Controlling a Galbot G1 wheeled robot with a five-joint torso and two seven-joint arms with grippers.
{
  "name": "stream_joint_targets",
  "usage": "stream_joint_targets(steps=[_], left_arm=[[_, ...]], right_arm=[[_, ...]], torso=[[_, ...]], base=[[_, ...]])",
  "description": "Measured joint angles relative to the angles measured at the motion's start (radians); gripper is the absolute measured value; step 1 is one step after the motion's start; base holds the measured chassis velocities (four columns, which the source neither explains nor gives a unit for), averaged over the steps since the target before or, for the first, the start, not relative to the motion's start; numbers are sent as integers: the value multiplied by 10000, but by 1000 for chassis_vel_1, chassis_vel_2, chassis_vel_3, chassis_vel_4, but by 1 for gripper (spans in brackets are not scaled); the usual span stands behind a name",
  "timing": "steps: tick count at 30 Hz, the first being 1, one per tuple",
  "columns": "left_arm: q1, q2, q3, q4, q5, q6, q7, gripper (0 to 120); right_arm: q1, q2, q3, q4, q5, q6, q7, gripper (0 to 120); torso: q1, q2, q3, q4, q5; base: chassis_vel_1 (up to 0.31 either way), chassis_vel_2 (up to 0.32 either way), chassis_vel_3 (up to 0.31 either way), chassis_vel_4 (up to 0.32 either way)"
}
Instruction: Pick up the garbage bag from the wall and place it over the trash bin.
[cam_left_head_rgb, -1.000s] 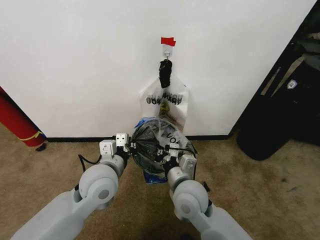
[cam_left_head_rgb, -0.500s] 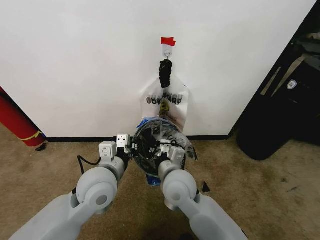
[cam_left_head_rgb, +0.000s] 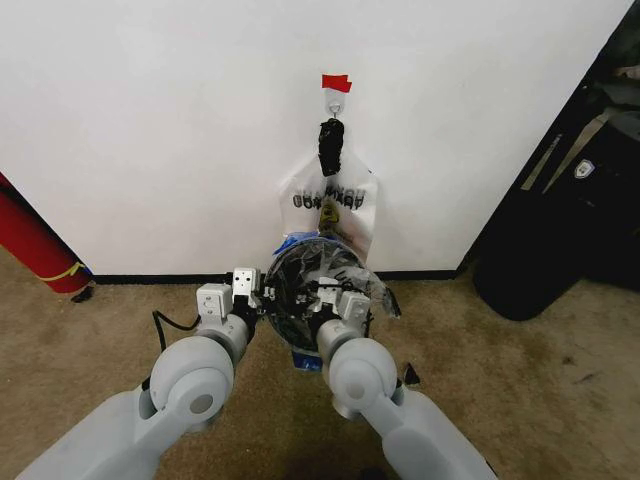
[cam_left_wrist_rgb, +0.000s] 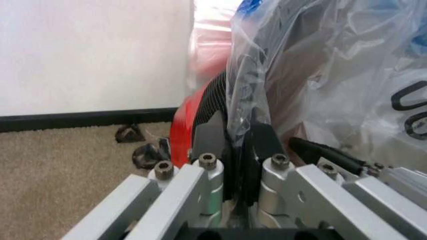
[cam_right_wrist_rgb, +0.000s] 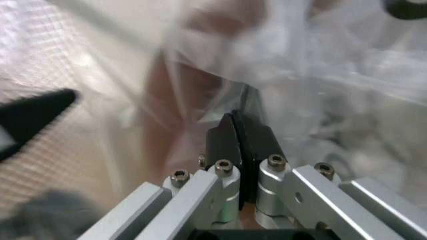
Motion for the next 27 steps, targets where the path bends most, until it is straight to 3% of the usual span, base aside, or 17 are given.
stream_joint_targets(steps=[7, 13, 19, 27], left_arm=[[9, -7, 9, -114, -7, -3, 13, 3], [25, 99, -51, -326, -63, -14, 42, 3], [11, 134, -83, -414, -68, -23, 52, 3], [46, 146, -96, -469, -60, -30, 70, 3]], right_arm=[[363, 272, 23, -636, -31, -219, 308, 0], [985, 879, 32, -1441, 931, -440, 548, 0], [966, 1119, 239, -1563, 1725, -558, -348, 0], [733, 753, 296, -1757, 693, -560, -831, 0]], torso=[[0, 0, 0, 1, -1], [0, 0, 0, 3, 0], [0, 0, 0, 3, -1], [0, 0, 0, 1, 0]], base=[[0, 0, 0, 0], [0, 0, 0, 0], [0, 0, 0, 0], [0, 0, 0, 0]])
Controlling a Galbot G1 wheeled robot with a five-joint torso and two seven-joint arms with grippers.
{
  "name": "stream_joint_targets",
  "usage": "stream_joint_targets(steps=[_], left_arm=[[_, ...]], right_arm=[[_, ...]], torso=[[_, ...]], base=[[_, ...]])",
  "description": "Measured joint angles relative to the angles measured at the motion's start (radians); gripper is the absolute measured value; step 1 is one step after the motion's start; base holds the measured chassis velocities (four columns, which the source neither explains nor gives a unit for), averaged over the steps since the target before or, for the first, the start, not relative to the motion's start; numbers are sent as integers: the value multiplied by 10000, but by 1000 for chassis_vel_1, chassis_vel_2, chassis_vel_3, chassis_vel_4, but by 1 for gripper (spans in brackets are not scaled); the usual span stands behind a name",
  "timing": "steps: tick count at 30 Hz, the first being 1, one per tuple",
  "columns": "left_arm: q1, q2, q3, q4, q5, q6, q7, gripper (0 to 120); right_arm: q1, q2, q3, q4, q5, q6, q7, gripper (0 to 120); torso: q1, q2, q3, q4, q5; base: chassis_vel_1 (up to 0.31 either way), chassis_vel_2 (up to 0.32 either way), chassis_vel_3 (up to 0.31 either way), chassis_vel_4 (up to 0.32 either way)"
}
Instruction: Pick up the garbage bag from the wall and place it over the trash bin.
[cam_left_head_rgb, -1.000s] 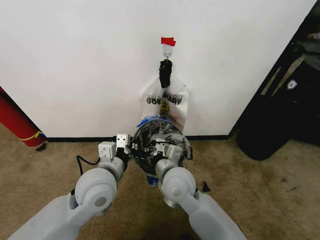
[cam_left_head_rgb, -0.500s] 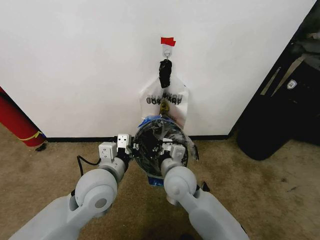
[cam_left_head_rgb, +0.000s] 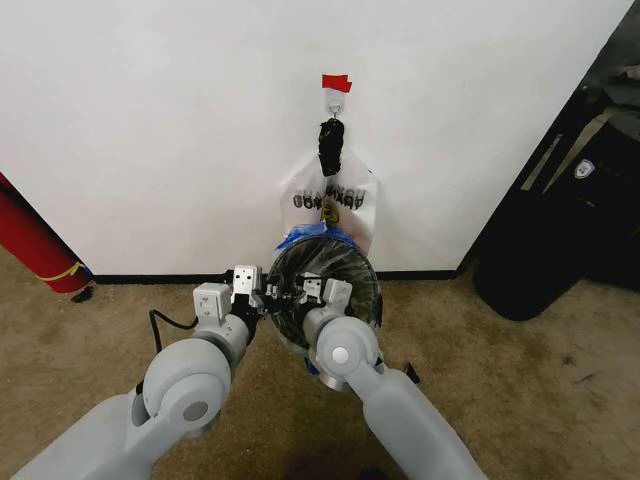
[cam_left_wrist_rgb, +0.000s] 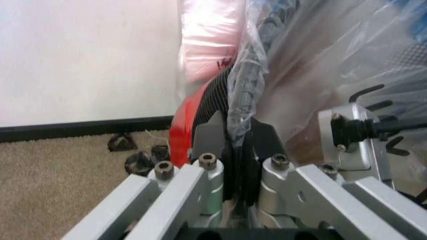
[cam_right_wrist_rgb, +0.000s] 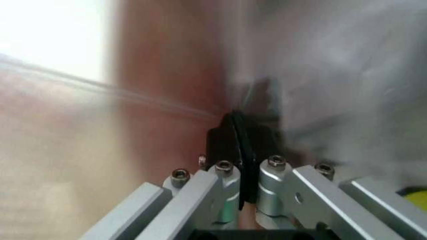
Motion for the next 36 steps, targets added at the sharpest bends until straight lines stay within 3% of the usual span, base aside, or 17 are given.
stream_joint_targets(steps=[5, 15, 25, 32, 36], left_arm=[[38, -35, 12, -9, 37, -2, 11, 3], [39, 43, -11, -196, 18, -6, 17, 3], [71, 79, -94, -226, -29, -6, 62, 3], [67, 101, -103, -93, -109, 10, 95, 3], [-123, 2, -33, 287, -941, 285, -217, 3]], right_arm=[[14, -145, -122, -237, -1218, 37, 396, 0], [771, 512, -270, -1467, -1272, -112, 554, 0], [988, 509, -158, -1764, -880, -333, 762, 0], [797, 127, -208, -912, -563, -332, 493, 0], [272, -656, -306, 498, -439, -454, 174, 14]], torso=[[0, 0, 0, 0, 0], [0, 0, 0, 4, 1], [0, 0, 0, 1, 0], [0, 0, 0, 2, 1], [0, 0, -1, 0, 1]], base=[[0, 0, 0, 0], [0, 0, 0, 0], [0, 0, 0, 0], [0, 0, 0, 0], [0, 0, 0, 0]])
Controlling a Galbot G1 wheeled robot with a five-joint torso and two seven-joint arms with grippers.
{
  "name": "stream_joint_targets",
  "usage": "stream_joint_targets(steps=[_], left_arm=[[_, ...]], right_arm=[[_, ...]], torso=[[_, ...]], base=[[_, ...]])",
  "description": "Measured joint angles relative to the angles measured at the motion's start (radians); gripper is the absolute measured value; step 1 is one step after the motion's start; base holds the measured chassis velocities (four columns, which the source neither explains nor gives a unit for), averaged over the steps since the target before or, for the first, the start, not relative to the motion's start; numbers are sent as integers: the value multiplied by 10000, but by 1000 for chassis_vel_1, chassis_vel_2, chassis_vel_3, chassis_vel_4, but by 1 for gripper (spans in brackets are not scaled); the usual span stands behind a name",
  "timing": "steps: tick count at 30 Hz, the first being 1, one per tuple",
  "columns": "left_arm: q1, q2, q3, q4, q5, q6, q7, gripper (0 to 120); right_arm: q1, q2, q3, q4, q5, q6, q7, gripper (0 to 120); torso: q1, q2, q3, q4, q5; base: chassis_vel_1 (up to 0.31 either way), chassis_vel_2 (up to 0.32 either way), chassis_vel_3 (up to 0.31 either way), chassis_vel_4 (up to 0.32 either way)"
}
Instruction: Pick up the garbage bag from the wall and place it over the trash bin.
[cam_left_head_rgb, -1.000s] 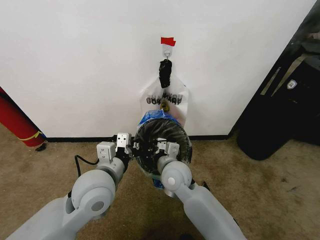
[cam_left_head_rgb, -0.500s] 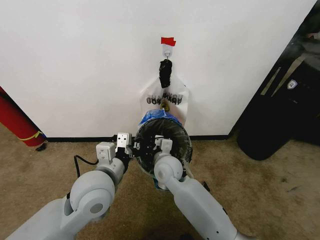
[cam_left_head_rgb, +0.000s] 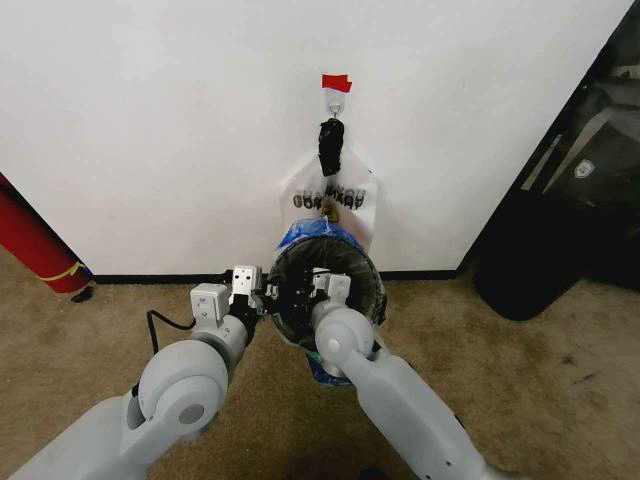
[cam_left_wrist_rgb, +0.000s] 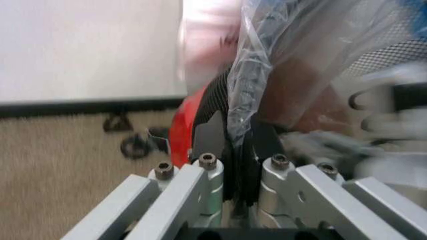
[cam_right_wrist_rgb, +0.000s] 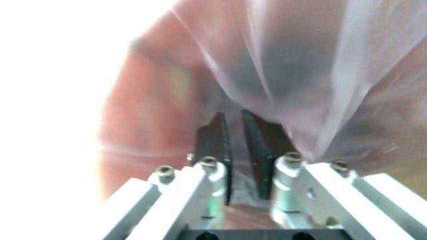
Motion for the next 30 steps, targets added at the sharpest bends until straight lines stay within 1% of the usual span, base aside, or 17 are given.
stream_joint_targets(steps=[1, 3, 4, 5, 8, 9, 13, 14, 15, 16, 18, 19, 21, 24, 26, 28, 30], left_arm=[[0, 0, 0, 0, 0, 0, 0, 3], [-199, -104, 75, 427, -878, 337, -320, 3], [-255, -157, 92, 562, -1076, 400, -392, 3], [-255, -157, 92, 562, -1076, 400, -392, 3], [-454, -399, 117, 1165, -1593, 598, -636, 3], [-454, -399, 117, 1165, -1593, 598, -636, 3], [-744, -802, 124, 2037, -2347, 961, -1239, 3], [-744, -802, 124, 2037, -2347, 961, -1239, 3], [-788, -897, 124, 2197, -2442, 1040, -1338, 3], [-788, -946, 106, 2268, -2506, 1081, -1424, 3], [-744, -1053, -26, 2344, -2858, 1182, -1773, 3], [-744, -1053, -26, 2344, -2858, 1182, -1773, 3], [-751, -1229, -157, 2515, -3220, 1201, -2016, 3], [-671, -1315, -369, 2609, -3385, 1146, -2067, 3], [-518, -1353, -593, 2607, -3423, 1059, -2097, 5], [-508, -1369, -634, 2602, -3423, 1034, -2097, 7], [-511, -1372, -695, 2537, -3422, 994, -2094, 18]], right_arm=[[0, 0, 0, 0, 0, 0, 0, 14], [-825, -792, 276, 1303, -225, -76, -815, 30], [-1080, -952, 439, 1571, -441, -51, -1112, 34], [-1080, -952, 439, 1571, -441, -51, -1112, 34], [-2045, -1506, 1302, 2400, -1569, 482, -2298, 49], [-2045, -1506, 1302, 2400, -1569, 482, -2298, 49], [-3656, -1985, 3239, 3584, -2845, 1570, -3550, 67], [-3656, -1985, 3239, 3584, -2845, 1570, -3550, 67], [-4207, -2097, 3936, 4009, -3081, 1843, -3876, 73], [-4501, -2142, 4326, 4259, -3195, 1961, -4024, 75], [-5206, -2170, 5379, 4841, -3342, 2181, -4313, 85], [-5206, -2170, 5379, 4841, -3342, 2181, -4313, 85], [-6072, -2143, 6372, 5354, -3451, 2496, -4489, 96], [-6494, -2101, 6627, 5475, -3563, 2691, -4535, 99], [-6641, -2012, 6579, 5461, -3691, 2782, -4573, 100], [-6688, -1951, 6538, 5438, -3747, 2803, -4576, 100], [-6749, -1787, 6435, 5373, -3864, 2837, -4576, 100]], torso=[[0, 0, 0, 0, 0], [0, 0, 0, 2, 1], [0, 0, 0, 3, 2], [0, 0, 0, 3, 2], [0, 0, 0, 0, 1], [0, 0, 0, 0, 1], [0, 0, 0, -2, 1], [0, 0, 0, -2, 1], [0, 0, -1, -4, 0], [0, 0, -1, -6, 0], [-1, 0, 0, 1, 4], [-1, 0, 0, 1, 4], [-1, 0, -1, 0, -3], [-1, 0, -1, -5, 2], [0, 0, 0, 8, 0], [0, 0, 0, 8, -2], [0, 0, 0, 3, 0]], base=[[0, 0, 0, 0], [0, 0, 0, 0], [0, 0, 0, 0], [0, 0, 0, 0], [0, 0, 0, 0], [0, 0, 0, 0], [0, 0, 0, 0], [0, 0, 0, 0], [0, 0, 0, 0], [0, 0, 0, 0], [0, 0, 0, 0], [0, 0, 0, 0], [0, 0, 0, 0], [0, 0, 0, 0], [0, 0, 0, 0], [0, 0, 0, 0], [0, 0, 0, 0]])
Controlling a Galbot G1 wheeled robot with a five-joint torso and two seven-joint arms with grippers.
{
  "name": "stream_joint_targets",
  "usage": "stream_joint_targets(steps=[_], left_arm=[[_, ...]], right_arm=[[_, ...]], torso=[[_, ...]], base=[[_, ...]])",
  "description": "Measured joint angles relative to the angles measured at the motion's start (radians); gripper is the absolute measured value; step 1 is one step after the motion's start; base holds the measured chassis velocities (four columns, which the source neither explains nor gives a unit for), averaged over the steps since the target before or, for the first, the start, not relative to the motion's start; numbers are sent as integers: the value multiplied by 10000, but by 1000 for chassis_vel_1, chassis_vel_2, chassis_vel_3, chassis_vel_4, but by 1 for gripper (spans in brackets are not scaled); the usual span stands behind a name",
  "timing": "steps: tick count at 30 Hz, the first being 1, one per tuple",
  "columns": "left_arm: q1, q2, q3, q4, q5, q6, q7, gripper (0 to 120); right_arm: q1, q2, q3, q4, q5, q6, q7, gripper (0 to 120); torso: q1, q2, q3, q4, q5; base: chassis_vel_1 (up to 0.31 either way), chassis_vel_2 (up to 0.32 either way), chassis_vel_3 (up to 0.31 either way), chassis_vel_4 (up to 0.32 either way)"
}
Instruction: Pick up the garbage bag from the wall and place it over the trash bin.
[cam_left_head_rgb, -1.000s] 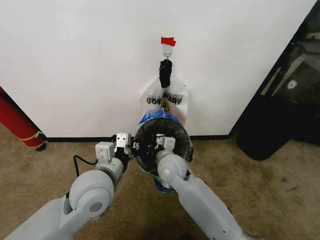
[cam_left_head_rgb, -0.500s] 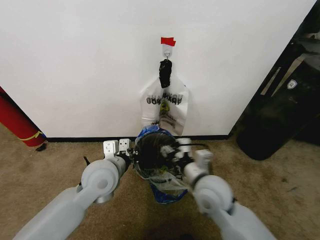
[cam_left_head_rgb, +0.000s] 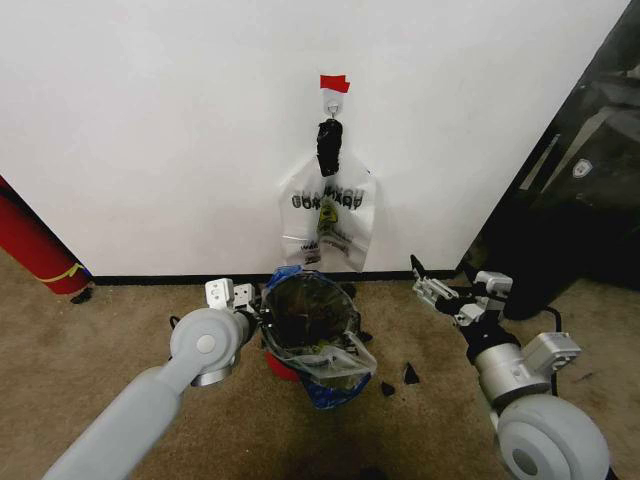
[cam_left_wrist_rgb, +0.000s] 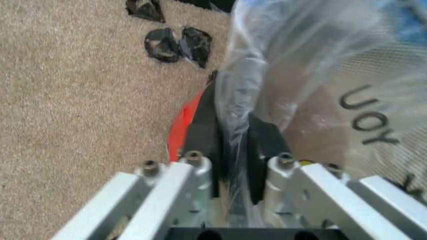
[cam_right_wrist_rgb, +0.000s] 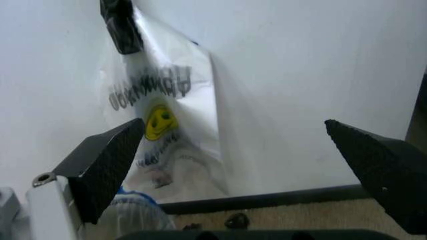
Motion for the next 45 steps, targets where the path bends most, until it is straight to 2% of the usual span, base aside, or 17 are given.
stream_joint_targets(steps=[2, 6, 7, 10, 16, 22, 25, 26, 29, 30, 31, 33, 34, 35, 37, 40, 45], left_arm=[[-1, 4, -7, -17, 0, -2, 2, 21], [-1, 116, -122, -123, 14, 8, 31, 41], [-1, 116, -122, -123, 14, 8, 31, 41], [48, 270, -234, -363, 24, 78, 81, 55], [130, 463, -318, -820, 77, 203, 117, 74], [525, 848, -480, -1345, 2250, 51, 1507, 95], [1140, 962, -669, -1613, 4856, -1112, 3083, 100], [1140, 962, -669, -1613, 4856, -1112, 3083, 100], [2625, 707, -1371, -1366, 7888, -3876, 5094, 100], [3301, 547, -1676, -1078, 9076, -5083, 5643, 100], [3301, 547, -1676, -1078, 9076, -5083, 5643, 100], [4262, 147, -2206, -611, 10834, -6828, 6079, 100], [4604, 26, -2383, -510, 11372, -7375, 6215, 100], [4604, 26, -2383, -510, 11372, -7375, 6215, 100], [5724, -588, -3026, -490, 12420, -8663, 6698, 100], [6222, -949, -3311, -633, 12611, -8977, 6885, 100], [8034, -2298, -4126, -1264, 13657, -9878, 7374, 100]], right_arm=[[-4, 20, -12, -11, -11, 2, 0, 100], [-29, 182, -141, -121, -101, 5, 32, 100], [-29, 182, -141, -121, -101, 5, 32, 100], [-138, 274, -207, -157, -223, 7, 38, 100], [-215, 366, -250, -157, -296, 29, 37, 100], [-391, 496, -254, -174, -697, 445, -153, 100], [-747, 691, -71, -523, -1766, 1784, -587, 100], [-747, 691, -71, -523, -1766, 1784, -587, 100], [-1317, 976, 11, -957, -2855, 3406, -1098, 100], [-1613, 1102, 26, -1076, -3147, 3951, -1295, 100], [-1613, 1102, 26, -1076, -3147, 3951, -1295, 100], [-2120, 1309, 61, -1292, -3637, 4764, -1613, 100], [-2272, 1397, 92, -1357, -3795, 5023, -1712, 100], [-2272, 1397, 92, -1357, -3795, 5023, -1712, 100], [-2733, 1728, 183, -1450, -4173, 5703, -1963, 100], [-2903, 1860, 210, -1442, -4226, 5893, -2031, 100], [-3476, 2265, 245, -1290, -4530, 6417, -2103, 100]], torso=[[0, 0, 0, -1, 0], [0, 0, 0, -2, -1], [0, 0, 0, -2, -1], [0, 0, 1, -3, -1], [1, 0, 1, -3, -1], [1, 0, 1, -2, -2], [1, 0, 1, -5, -2], [1, 0, 1, -5, -2], [0, 0, 0, -5, 1], [0, 0, 0, 0, -2], [0, 0, 0, 0, -2], [0, 0, 0, 1, -7], [0, 0, 0, -1, -5], [0, 0, 0, -1, -5], [0, 0, 0, -4, -1], [0, 0, -1, -5, -5], [-1, 1, -1, 0, 1]], base=[[0, 0, 0, 0], [0, 0, 0, 0], [0, 0, 0, 0], [0, 0, 0, 0], [0, 0, 0, 0], [0, 0, 0, 0], [0, 0, 0, 0], [0, 0, 0, 0], [0, 0, 0, 0], [0, 0, 0, 0], [0, 0, 0, 0], [0, 0, 0, 0], [0, 0, 0, 0], [0, 0, 0, 0], [0, 0, 0, 0], [0, 0, 0, 0], [0, 0, 0, 0]])
